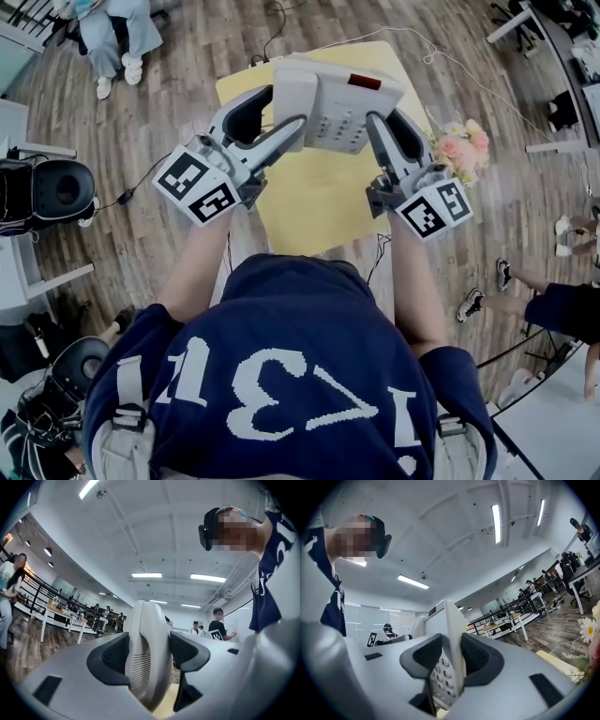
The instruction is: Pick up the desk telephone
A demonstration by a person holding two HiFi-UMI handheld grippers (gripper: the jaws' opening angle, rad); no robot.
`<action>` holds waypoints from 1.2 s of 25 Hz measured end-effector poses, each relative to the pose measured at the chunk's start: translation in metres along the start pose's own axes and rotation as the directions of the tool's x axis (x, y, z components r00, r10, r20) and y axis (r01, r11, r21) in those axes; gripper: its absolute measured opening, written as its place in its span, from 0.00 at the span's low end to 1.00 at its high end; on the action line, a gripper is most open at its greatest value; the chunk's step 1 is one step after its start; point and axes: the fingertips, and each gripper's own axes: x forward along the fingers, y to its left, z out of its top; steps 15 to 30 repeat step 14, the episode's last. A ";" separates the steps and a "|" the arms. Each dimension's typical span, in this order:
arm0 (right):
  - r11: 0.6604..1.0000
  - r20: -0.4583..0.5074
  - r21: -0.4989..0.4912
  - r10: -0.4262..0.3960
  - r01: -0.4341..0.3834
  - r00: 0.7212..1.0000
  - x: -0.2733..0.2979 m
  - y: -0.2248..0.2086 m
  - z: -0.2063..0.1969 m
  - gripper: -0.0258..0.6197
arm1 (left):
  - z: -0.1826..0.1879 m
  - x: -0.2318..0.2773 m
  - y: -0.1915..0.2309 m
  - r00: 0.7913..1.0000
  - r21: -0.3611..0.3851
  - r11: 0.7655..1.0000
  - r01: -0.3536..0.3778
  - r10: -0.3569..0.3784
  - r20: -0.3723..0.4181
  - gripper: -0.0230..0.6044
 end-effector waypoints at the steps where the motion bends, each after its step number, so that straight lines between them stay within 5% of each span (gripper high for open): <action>1: 1.000 -0.001 0.002 -0.005 0.005 1.000 0.003 -0.003 0.002 0.26 | 0.002 0.003 0.004 1.000 -0.001 1.000 0.003 -0.003 -0.004 0.49; 30: 0.999 0.000 -0.024 -0.022 0.022 1.000 -0.007 0.005 0.003 0.25 | 0.000 0.000 -0.005 1.000 0.002 1.000 0.022 -0.022 -0.021 0.49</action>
